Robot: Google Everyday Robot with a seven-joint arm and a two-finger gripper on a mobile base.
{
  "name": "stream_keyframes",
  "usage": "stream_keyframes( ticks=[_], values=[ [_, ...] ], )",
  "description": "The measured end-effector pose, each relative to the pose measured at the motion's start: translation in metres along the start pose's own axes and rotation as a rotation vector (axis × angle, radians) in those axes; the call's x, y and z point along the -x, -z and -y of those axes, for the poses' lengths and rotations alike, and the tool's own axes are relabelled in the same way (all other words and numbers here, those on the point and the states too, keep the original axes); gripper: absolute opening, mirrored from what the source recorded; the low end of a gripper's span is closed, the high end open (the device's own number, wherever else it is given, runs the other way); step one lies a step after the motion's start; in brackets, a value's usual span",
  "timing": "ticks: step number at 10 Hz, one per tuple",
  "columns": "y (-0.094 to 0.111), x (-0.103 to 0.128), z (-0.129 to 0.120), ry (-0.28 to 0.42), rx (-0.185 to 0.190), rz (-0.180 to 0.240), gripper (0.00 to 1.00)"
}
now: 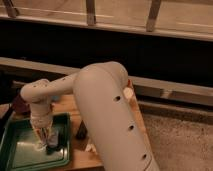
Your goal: Wipe tray with towel
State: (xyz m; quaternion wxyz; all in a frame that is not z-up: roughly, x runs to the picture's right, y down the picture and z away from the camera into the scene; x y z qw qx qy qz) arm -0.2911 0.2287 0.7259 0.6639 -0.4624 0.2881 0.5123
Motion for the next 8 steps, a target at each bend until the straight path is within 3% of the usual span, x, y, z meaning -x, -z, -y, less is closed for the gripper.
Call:
stream_keyframes(
  ticks=[3,5,8],
  values=[
    [0.012,0.015,0.004,0.02,0.003,0.026,0.0],
    [0.02,0.035,-0.023,0.079,0.019,0.045,0.0],
    [0.022,0.057,-0.085,0.153,0.046,0.041,0.0]
  ],
)
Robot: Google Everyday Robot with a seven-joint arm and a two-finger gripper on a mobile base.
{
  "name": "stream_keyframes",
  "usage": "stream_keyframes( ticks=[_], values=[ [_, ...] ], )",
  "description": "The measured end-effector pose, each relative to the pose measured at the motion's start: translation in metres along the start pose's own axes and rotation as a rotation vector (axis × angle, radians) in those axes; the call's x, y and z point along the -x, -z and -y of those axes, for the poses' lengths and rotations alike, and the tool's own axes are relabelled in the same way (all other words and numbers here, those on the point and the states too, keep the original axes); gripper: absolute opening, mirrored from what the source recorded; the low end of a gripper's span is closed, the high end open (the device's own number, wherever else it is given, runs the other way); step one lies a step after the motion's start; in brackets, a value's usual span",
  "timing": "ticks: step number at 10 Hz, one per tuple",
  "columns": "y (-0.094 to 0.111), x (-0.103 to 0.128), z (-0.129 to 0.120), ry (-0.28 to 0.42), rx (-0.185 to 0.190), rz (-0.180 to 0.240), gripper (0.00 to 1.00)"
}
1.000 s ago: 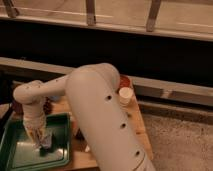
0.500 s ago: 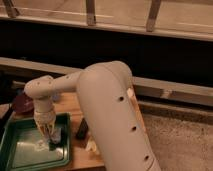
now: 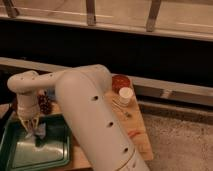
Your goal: Wipe tray with towel
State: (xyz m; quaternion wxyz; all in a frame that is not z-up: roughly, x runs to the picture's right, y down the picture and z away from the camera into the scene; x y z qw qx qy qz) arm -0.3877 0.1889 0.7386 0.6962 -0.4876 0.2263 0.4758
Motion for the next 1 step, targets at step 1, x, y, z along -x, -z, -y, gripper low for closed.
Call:
stream_keyframes(
  ticks=[1],
  values=[
    [-0.0022,0.0037,-0.0123,0.008,0.01,-0.008,0.0]
  ],
)
